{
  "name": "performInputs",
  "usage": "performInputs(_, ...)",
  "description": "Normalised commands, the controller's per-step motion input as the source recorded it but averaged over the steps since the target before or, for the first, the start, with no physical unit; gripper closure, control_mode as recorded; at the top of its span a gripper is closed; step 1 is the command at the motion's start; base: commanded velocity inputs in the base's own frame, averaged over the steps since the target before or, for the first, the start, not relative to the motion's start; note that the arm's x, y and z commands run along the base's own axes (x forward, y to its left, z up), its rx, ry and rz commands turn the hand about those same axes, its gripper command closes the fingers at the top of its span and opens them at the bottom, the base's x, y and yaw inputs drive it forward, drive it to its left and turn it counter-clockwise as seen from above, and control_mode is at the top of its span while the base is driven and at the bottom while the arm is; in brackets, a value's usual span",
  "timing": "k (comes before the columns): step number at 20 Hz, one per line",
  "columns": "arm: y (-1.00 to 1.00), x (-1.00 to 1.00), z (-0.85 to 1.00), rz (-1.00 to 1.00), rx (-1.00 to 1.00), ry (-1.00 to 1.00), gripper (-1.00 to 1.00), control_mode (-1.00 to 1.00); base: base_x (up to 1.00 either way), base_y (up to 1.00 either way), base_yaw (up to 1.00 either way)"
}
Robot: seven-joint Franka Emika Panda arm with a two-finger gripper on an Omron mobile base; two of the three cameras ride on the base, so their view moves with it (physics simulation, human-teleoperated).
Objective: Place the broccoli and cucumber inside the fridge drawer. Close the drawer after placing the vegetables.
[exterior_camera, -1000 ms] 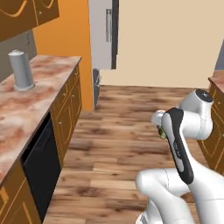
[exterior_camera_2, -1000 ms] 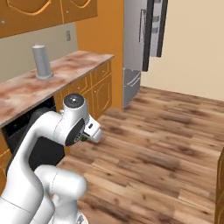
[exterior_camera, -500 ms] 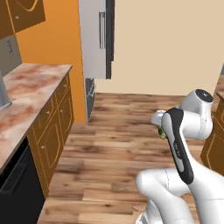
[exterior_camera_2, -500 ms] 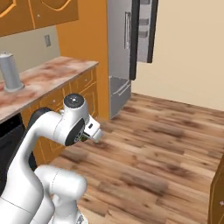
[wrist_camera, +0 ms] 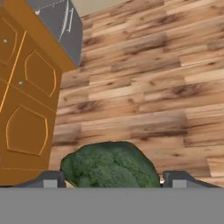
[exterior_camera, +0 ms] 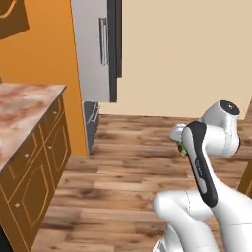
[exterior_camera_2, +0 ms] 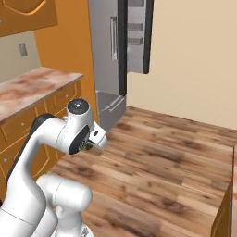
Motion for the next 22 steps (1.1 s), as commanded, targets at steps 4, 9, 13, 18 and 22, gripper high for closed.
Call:
performInputs(4, 0.0, 0.0, 0.0, 0.0, 0.0, 0.0, 1.0, 1.0, 1.0, -0.6, 0.0)
performInputs(9, 0.0, 0.0, 0.0, 0.0, 0.0, 0.0, 1.0, 1.0, 1.0, -0.6, 0.0)
performInputs(13, 0.0, 0.0, 0.0, 0.0, 0.0, 0.0, 1.0, 1.0, 1.0, -0.57, 0.1)
performInputs(18, 0.0, 0.0, 0.0, 0.0, 0.0, 0.0, 1.0, 1.0, 1.0, -0.5, 0.18)
performInputs(22, 0.0, 0.0, 0.0, 0.0, 0.0, 0.0, 1.0, 1.0, 1.0, -0.53, 0.21)
